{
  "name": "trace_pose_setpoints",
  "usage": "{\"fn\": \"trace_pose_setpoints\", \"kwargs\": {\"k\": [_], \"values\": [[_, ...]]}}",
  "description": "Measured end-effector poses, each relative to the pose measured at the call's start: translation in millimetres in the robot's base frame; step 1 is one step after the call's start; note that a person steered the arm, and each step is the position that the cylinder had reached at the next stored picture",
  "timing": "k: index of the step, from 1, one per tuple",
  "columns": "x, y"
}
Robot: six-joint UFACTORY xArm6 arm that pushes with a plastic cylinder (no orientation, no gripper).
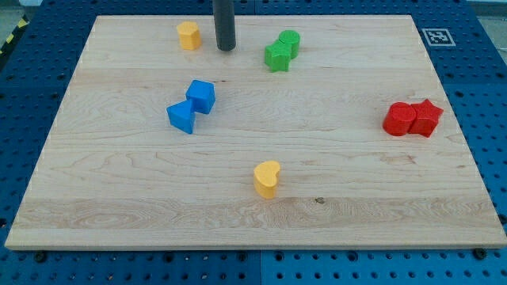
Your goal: Slide the yellow hexagon towards top left
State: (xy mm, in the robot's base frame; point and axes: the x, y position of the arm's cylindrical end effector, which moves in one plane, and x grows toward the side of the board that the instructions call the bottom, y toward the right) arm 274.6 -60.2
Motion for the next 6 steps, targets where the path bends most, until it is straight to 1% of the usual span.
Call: {"fn": "trace_pose_setpoints", "kwargs": {"k": [2,3,4,5,6], "values": [[-7.7,-66.0],[-27.8,-91.1],[-32.0,-97.3],[-19.9,-47.7],[-39.8,-26.5]]}}
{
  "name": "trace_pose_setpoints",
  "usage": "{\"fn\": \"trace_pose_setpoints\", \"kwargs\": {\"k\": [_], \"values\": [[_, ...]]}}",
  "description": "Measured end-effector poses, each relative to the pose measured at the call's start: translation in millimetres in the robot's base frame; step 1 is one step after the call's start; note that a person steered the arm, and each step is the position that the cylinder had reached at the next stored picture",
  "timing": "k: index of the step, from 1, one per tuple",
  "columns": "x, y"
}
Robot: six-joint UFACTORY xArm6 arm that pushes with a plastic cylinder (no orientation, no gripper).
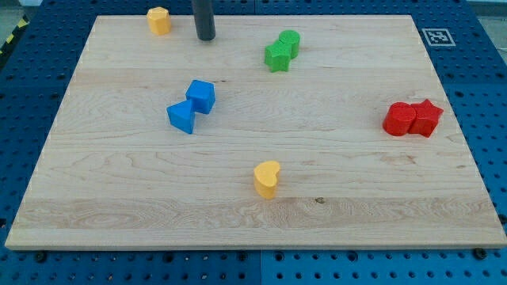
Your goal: Slide the yellow hexagon towards top left
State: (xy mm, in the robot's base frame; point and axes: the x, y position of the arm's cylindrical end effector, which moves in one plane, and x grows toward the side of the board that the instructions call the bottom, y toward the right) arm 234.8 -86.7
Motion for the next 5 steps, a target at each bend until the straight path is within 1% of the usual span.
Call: {"fn": "trace_pose_setpoints", "kwargs": {"k": [1,2,4,5], "values": [[-33.8,-33.2],[-43.4,-56.5],[-42.8,-93.2],[-42.9,-82.5]]}}
